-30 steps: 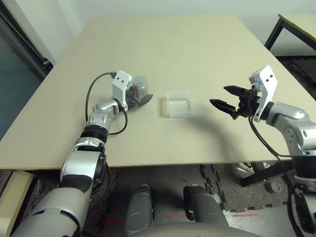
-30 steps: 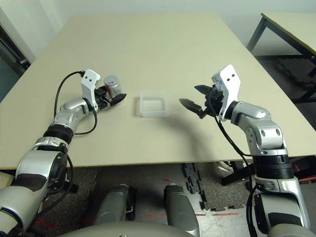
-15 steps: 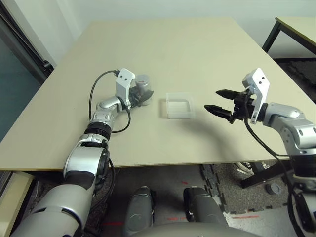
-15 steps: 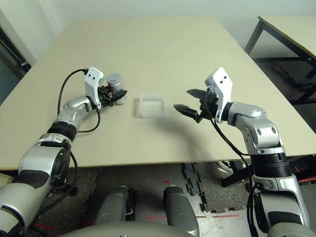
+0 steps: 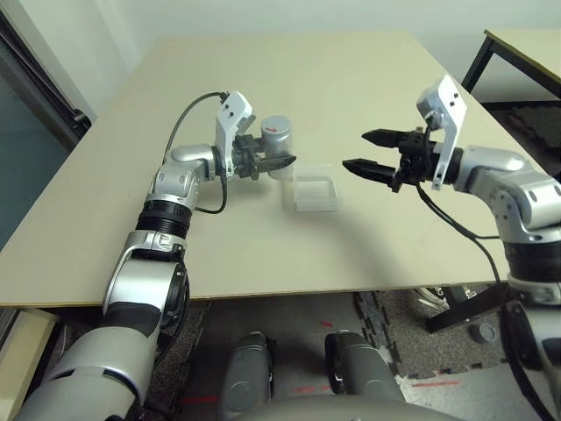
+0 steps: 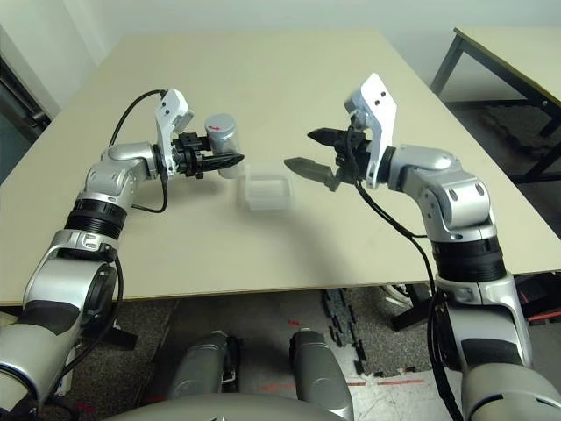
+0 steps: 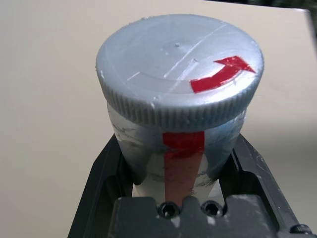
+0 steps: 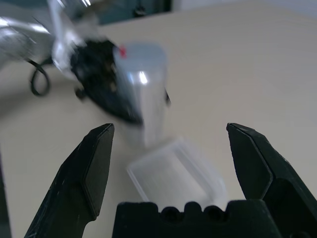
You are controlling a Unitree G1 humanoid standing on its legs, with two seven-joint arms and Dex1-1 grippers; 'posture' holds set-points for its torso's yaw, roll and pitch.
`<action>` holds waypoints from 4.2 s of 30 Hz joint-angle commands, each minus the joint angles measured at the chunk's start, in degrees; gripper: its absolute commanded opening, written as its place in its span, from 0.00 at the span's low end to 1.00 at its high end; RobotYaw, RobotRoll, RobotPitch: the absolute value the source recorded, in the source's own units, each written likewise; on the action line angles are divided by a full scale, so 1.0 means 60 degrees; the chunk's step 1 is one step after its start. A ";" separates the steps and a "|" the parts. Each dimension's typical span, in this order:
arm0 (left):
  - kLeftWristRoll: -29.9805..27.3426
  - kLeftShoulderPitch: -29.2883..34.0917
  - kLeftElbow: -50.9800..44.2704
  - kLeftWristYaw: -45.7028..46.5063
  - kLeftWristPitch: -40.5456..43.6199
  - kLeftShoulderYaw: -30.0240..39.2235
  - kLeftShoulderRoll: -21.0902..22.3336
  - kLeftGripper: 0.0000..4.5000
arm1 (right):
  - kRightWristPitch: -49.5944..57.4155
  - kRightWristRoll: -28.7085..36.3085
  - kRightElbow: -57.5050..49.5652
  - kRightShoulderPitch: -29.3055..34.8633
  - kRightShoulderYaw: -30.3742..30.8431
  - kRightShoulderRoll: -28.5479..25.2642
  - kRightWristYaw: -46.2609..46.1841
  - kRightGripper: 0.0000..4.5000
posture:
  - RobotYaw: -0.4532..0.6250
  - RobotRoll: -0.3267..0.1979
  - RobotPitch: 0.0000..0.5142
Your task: Pour the medicine from the bottle into the box.
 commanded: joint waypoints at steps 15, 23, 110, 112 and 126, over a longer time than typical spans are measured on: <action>-0.0437 0.0103 -0.1285 -0.1691 -0.0464 -0.0703 0.0040 0.55 | 0.0608 0.0732 0.0011 -0.1063 0.0680 0.0276 0.0915 1.00 | 0.42 0.62 0.14; -0.0439 0.0068 -0.1628 -0.1851 -0.0274 -0.0780 0.0039 0.55 | 0.0322 0.0503 0.0258 -0.1245 0.0976 0.0369 0.1178 1.00 | 0.43 0.62 0.14; -0.1125 0.0431 -0.2902 -0.0954 0.0589 -0.1160 0.0304 0.55 | 0.0305 0.0437 0.0231 -0.1678 0.1145 0.0334 0.1125 1.00 | 0.45 0.62 0.18; -0.1117 0.0421 -0.2901 -0.0933 0.0590 -0.1169 0.0288 0.55 | 0.0227 0.0272 0.0318 -0.1701 0.1215 0.0440 0.0986 1.00 | 0.45 0.62 0.19; -0.1169 0.0473 -0.2923 -0.0894 0.0657 -0.1177 0.0305 0.55 | -0.0184 -0.0242 0.0740 -0.1657 0.1158 0.0465 0.0824 1.00 | 0.45 0.62 0.20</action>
